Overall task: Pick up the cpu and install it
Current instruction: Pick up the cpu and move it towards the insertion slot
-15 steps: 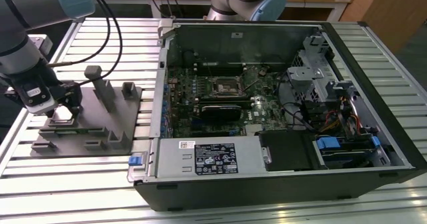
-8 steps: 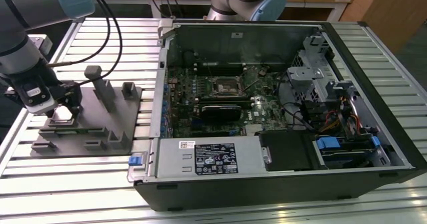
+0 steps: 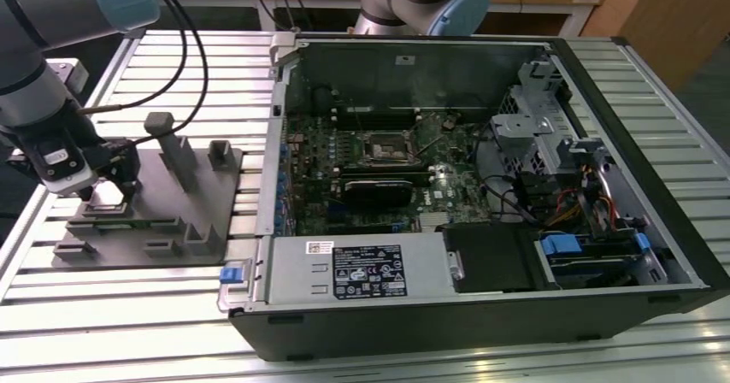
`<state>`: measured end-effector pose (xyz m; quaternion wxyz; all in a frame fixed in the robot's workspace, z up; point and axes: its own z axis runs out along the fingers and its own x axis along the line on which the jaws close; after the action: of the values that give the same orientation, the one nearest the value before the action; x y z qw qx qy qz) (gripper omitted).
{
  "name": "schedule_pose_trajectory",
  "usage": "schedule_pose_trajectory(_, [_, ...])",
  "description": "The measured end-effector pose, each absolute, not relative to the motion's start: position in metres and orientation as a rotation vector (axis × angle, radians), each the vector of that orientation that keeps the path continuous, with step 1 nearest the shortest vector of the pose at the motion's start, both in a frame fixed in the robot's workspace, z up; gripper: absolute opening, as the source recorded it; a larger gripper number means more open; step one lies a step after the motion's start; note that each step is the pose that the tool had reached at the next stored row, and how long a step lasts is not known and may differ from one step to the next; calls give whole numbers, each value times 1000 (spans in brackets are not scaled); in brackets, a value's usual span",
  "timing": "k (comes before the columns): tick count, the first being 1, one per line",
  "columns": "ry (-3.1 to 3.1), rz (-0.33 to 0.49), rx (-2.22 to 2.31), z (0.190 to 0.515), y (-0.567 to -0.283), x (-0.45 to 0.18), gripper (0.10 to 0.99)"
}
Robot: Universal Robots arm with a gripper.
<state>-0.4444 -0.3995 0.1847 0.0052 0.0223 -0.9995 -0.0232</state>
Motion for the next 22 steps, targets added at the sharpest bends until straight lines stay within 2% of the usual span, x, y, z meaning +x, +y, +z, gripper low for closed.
schedule_pose_trajectory(7, [-3130,-73,70,184,-400,-446,620])
schedule_pose_trajectory(9, [-3130,-72,70,184,-400,-446,604])
schedule_pose_trajectory(10, [-3130,-72,70,184,-400,-446,545])
schedule_pose_trajectory(22, [-3130,-73,70,198,-399,-446,541])
